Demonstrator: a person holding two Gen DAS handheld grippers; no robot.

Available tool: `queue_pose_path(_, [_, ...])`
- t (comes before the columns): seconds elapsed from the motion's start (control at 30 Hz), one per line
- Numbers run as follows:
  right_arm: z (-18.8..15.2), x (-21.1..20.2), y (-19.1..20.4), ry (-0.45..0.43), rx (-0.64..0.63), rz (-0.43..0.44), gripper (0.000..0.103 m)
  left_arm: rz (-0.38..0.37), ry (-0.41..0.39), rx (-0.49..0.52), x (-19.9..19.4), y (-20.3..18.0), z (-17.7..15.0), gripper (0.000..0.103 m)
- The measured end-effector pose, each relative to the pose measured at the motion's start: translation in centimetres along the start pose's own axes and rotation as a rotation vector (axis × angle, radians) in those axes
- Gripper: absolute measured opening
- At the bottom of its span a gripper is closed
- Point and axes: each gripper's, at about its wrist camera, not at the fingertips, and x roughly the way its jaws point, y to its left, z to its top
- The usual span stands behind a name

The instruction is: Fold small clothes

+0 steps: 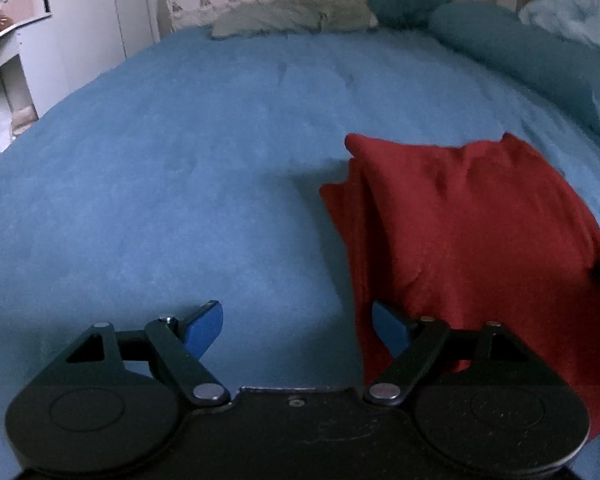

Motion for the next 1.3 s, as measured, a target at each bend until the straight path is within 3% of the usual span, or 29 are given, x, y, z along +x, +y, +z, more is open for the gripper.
queue_pose_path(0.13, [-0.8, -0.2, -0.8, -0.061, 0.029, 0.024, 0.103, 0.004, -0.050, -0.019, -1.0, 0.8, -1.0, 0.085])
queue_pose_path(0.23, [-0.6, -2.7, -0.6, -0.109, 0.036, 0.033, 0.103, 0.024, -0.078, -0.064, -4.7, 1.3, -0.3, 0.085])
queue_pose_path(0.37, [0.0, -10.1, 0.1, -0.195, 0.045, 0.058, 0.103, 0.058, -0.148, -0.044, -12.7, 0.4, 1.2, 0.088])
queue_pose_path(0.43, [0.2, -14.2, 0.7, -0.220, 0.041, 0.040, 0.103, 0.074, -0.195, -0.039, -17.3, -0.1, 1.6, 0.100])
queue_pose_path(0.53, [0.0, -20.3, 1.8, -0.265, 0.038, -0.007, 0.103, 0.073, -0.274, -0.051, -23.7, -1.1, 1.6, 0.103])
queue_pose_path(0.8, [-4.1, -31.9, 5.8, -0.291, -0.033, -0.132, 0.103, 0.111, -0.279, -0.027, -34.3, -4.3, -2.3, 0.103])
queue_pose_path(0.9, [-6.6, -34.5, 6.8, -0.272, -0.070, -0.172, 0.103, 0.148, -0.279, 0.006, -36.0, -5.8, -4.9, 0.103])
queue_pose_path(1.07, [-10.0, -36.6, 7.2, -0.242, -0.058, -0.219, 0.103, 0.145, -0.267, 0.010, -37.1, -6.5, -8.5, 0.103])
queue_pose_path(1.3, [-11.7, -36.9, 8.0, -0.216, -0.067, -0.243, 0.103, 0.118, -0.240, 0.007, -37.3, -7.1, -10.0, 0.103])
